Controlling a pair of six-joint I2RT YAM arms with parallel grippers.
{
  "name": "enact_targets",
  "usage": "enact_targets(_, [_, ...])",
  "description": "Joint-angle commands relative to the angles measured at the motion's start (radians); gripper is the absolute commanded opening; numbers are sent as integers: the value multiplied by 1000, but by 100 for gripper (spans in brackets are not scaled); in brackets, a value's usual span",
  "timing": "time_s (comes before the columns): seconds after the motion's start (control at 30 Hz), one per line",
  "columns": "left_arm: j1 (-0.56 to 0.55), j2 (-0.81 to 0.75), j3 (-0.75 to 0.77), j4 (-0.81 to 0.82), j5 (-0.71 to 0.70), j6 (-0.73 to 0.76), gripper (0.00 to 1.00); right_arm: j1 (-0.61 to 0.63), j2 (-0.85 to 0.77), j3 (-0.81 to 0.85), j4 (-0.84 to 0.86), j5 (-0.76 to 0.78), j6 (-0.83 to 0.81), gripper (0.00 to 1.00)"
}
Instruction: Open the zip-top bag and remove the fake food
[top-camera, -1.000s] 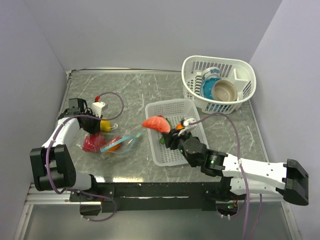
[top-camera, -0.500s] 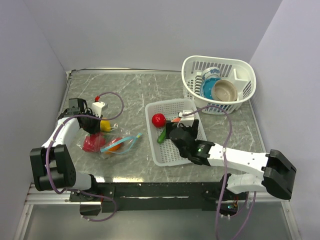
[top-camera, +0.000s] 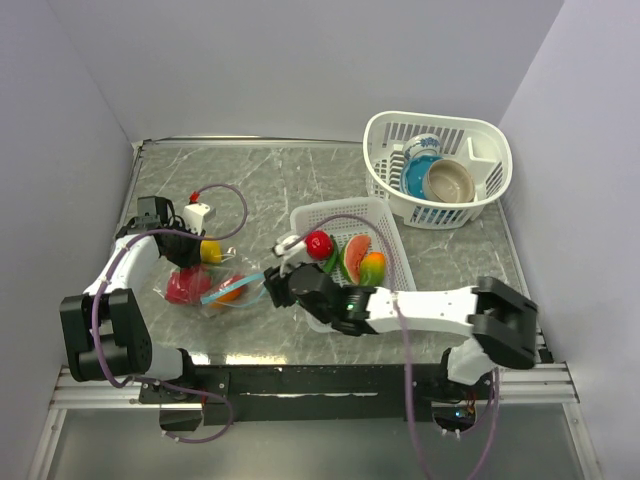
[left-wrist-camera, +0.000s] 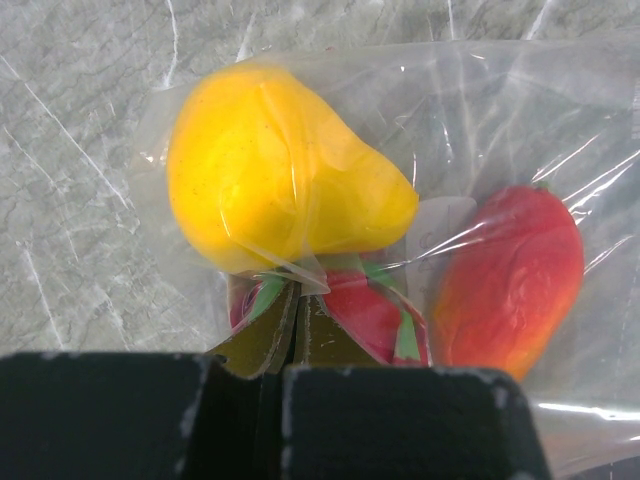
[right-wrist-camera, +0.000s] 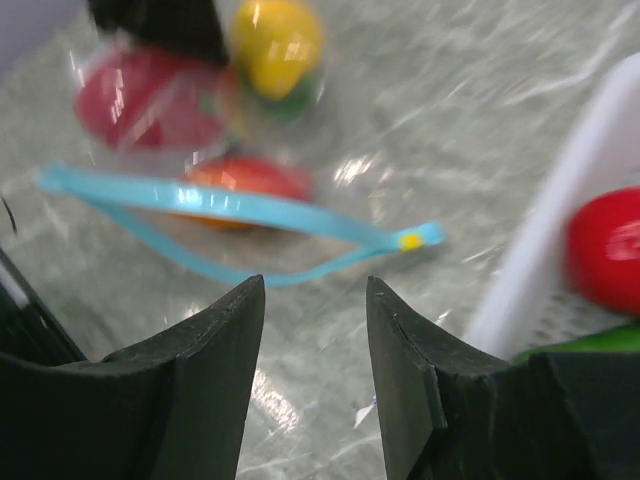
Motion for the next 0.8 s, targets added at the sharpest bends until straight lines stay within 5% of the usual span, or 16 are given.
enact_targets(0.0, [3, 10, 7, -35, -4, -2, 1, 5, 129, 75, 68, -147, 20, 53])
enact_targets(0.2, [5, 4, 7, -41, -7, 3, 1, 5, 264, 176, 67, -201, 9, 55])
enact_targets(0.4, [3, 4, 4, -38, 0, 0, 1, 4, 371, 268, 61, -184, 17, 100])
enact_targets(0.53, [5, 1, 8, -42, 14, -11, 1, 1, 516, 480, -106, -140, 28, 100])
enact_targets(0.77, [3, -4, 10, -64, 20, 0, 1, -7, 657, 592, -108, -191, 15, 100])
